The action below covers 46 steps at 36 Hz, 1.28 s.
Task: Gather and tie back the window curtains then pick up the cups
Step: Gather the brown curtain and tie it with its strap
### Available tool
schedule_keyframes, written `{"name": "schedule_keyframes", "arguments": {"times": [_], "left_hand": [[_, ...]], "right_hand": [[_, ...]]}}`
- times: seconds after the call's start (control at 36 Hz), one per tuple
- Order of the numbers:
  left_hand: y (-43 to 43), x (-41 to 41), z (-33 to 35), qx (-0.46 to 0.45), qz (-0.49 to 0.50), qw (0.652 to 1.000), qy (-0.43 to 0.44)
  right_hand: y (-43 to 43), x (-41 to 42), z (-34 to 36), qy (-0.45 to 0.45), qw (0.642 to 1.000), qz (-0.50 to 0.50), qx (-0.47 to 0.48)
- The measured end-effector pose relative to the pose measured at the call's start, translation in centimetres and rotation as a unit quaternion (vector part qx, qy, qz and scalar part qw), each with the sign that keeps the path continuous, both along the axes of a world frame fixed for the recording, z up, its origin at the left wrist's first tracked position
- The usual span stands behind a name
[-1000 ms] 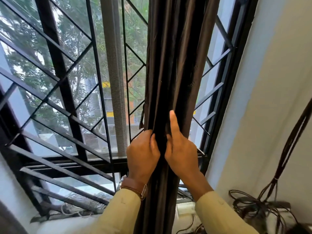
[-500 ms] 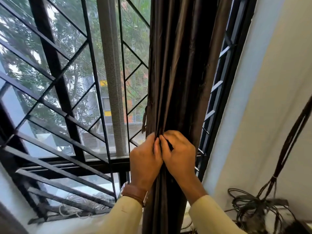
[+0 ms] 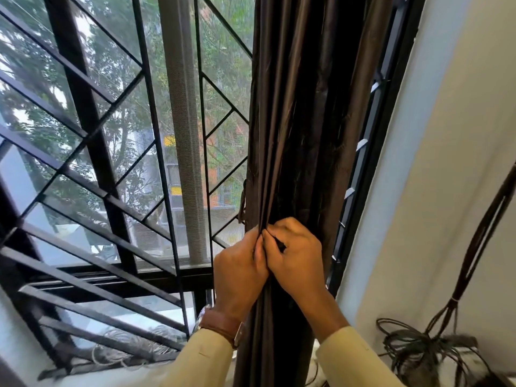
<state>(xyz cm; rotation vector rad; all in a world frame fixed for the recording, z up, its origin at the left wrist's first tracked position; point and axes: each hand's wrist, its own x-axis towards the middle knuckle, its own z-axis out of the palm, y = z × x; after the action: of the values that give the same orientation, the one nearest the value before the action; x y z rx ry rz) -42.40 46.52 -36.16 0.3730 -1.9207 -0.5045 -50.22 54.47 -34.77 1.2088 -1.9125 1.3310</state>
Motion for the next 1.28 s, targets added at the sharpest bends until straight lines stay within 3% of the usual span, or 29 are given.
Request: {"name": "schedule_keyframes", "arguments": {"times": [0.33,0.5,0.78,0.97,1.11,1.28], "left_hand": [[-0.5,0.2,0.0,0.02,-0.013,0.999,-0.033],[-0.2,0.4,0.0,0.029,-0.023,0.999,-0.014],[-0.4,0.6,-0.7,0.019,-0.03,0.999,-0.031],[-0.7,1.1,1.5,0.124,-0.018,0.989,0.073],[-0.4,-0.4,5.0,0.034,0.066,0.997,-0.008],[-0.2,-1.2,6.5,0.022,0.141,0.983,-0.115]], "right_hand": [[-0.7,0.7,0.7,-0.018,0.999,0.017,0.04],[-1.4,1.5,0.5,-0.024,0.999,-0.042,-0.006],[-2.4,1.2,0.7,-0.005,0.991,-0.13,0.015],[-2.5,0.7,0.1,0.005,0.992,-0.129,0.009],[-2.5,0.7,-0.4,-0.013,0.996,-0.084,0.039],[-2.3,0.4,-0.3,-0.005,0.995,-0.095,0.031]]}}
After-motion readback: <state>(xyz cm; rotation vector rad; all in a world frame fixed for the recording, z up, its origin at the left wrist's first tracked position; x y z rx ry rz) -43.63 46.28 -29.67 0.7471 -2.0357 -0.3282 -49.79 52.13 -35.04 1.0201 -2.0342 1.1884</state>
